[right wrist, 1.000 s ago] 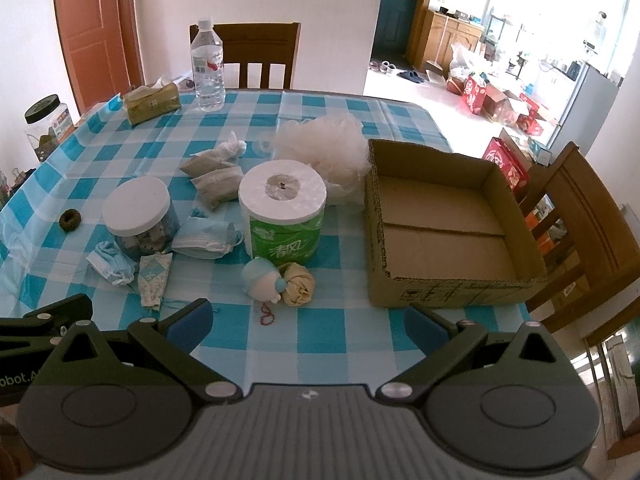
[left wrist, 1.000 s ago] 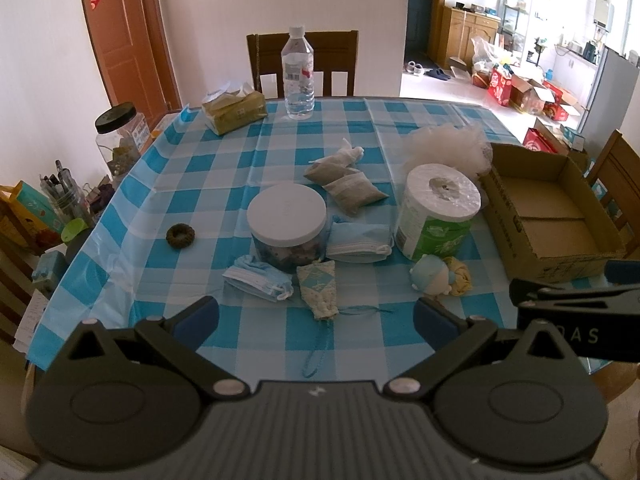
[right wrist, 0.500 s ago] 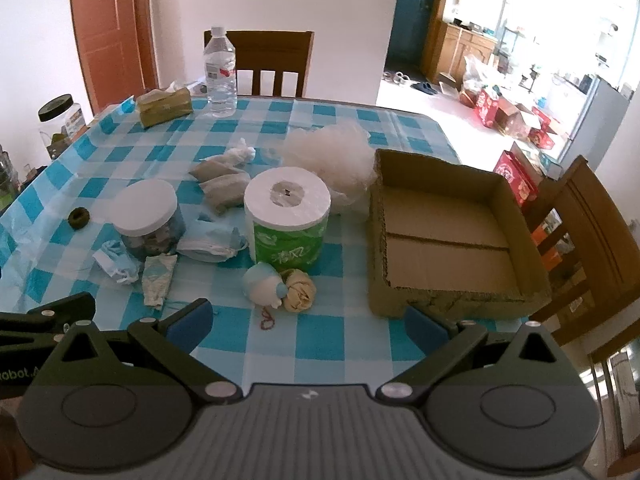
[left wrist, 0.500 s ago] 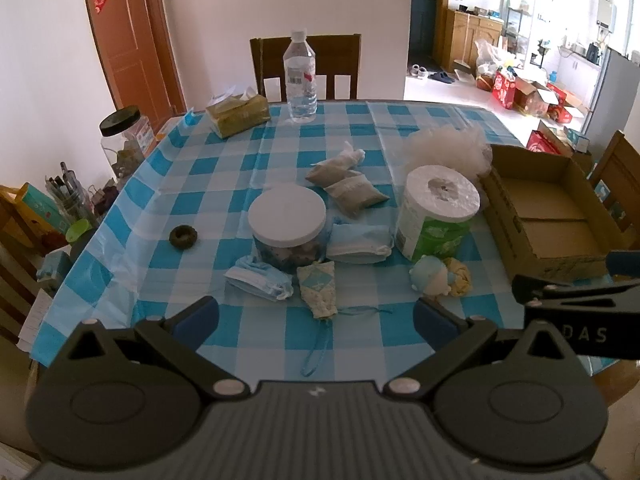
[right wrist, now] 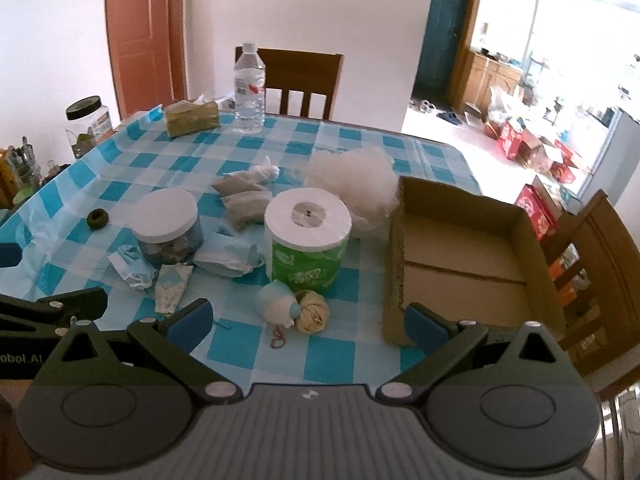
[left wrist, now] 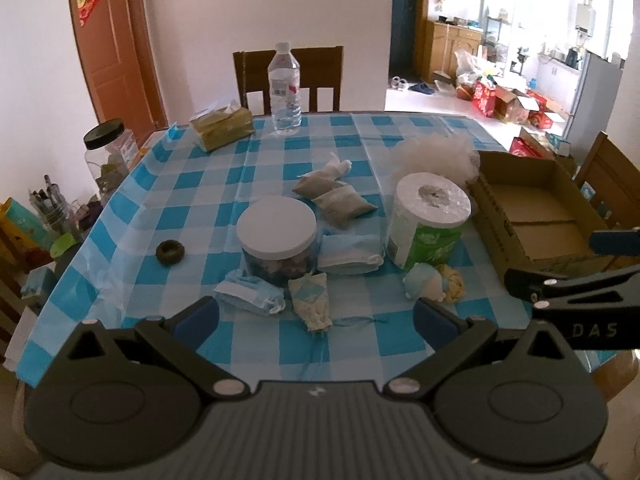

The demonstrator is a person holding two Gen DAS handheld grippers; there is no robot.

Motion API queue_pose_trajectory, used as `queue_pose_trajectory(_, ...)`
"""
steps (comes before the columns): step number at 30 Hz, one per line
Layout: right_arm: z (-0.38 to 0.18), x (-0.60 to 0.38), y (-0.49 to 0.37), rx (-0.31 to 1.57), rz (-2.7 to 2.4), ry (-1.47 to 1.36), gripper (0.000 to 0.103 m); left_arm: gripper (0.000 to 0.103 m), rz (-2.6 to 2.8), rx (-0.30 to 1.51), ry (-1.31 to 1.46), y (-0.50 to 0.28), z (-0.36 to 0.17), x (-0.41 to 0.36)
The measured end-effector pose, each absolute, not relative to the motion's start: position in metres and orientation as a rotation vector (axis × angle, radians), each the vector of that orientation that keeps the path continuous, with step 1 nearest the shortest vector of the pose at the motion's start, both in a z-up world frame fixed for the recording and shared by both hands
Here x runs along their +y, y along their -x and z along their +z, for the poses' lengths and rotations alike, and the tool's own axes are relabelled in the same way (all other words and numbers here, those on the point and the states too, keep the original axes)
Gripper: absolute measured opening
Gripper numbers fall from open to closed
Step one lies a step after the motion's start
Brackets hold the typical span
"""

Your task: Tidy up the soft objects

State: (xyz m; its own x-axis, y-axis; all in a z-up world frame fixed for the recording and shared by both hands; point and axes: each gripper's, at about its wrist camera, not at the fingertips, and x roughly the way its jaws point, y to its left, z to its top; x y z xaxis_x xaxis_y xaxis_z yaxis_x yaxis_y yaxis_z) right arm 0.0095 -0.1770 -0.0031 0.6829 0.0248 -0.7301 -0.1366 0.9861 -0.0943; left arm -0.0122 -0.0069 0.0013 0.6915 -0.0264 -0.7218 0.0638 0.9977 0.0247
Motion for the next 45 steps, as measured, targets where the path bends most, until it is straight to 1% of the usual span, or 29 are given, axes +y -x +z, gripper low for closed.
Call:
queue_pose_trajectory(5, -0.012, -0.173, -0.011, 0.789, 0.142, 0.143, 0.103, 0.102, -0.072, 0.788, -0.066, 0.007, -0.011, 0.001)
queue_pose_trajectory(14, -0.037, -0.149, -0.022, 0.801, 0.217, 0.145, 0.103, 0.102, -0.123, 0.802, -0.074, -0.01, -0.042, 0.03)
queue_pose_trajectory(28, -0.072, -0.109, -0.046, 0.87, 0.282, 0.179, 0.103, 0.102, -0.175, 0.86, -0.15, -0.038, -0.087, 0.067)
queue_pose_trajectory(34, -0.084, -0.094, -0.059, 0.915, 0.286, 0.197, 0.103, 0.102, -0.144, 0.875, -0.142, -0.059, -0.099, 0.098)
queue_pose_trajectory(45, -0.101, -0.07, -0.078, 0.979, 0.309, 0.218, 0.103, 0.102, -0.062, 0.843, -0.156, -0.117, -0.121, 0.153)
